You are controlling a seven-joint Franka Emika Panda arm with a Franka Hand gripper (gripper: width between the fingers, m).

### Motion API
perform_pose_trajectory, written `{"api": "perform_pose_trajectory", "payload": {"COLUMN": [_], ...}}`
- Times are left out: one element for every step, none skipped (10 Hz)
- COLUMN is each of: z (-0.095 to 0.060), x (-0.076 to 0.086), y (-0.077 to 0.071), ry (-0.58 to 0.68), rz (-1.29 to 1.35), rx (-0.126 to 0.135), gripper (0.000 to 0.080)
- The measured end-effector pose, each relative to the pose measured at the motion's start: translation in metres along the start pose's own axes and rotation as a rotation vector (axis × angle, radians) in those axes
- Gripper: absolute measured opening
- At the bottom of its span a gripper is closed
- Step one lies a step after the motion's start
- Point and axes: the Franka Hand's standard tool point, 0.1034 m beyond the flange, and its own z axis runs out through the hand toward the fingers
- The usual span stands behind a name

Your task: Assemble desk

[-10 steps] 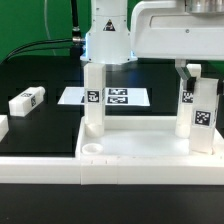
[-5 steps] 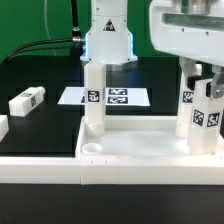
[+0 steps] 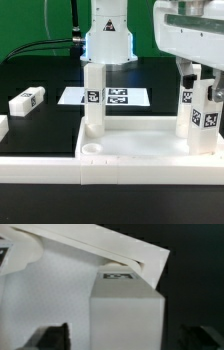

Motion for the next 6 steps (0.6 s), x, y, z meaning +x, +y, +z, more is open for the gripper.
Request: {"api": "perform_pose_trajectory", "payload": {"z": [-0.0025,-0.0031,-0.0026,-0.0018,-0.0018,-0.0018], "x": [0.0011,0.0021,0.0008,-0.0016,-0.0009,0.0001], "y": [-0.0028,-0.0034,-0.0037,-0.0047,-0.0044,-0.0042], "ry": [0.006,0.009,0.011,0.012,0.013,0.013], "rz": [-0.105,-0.230,-0.348,-0.441,-0.507,-0.595], "rx": [-0.002,-0.001,-0.001,0.001,0.000,-0.001], "gripper": [0.0623,0.0623,0.0644,0.0644,0.0648,0.0648]}}
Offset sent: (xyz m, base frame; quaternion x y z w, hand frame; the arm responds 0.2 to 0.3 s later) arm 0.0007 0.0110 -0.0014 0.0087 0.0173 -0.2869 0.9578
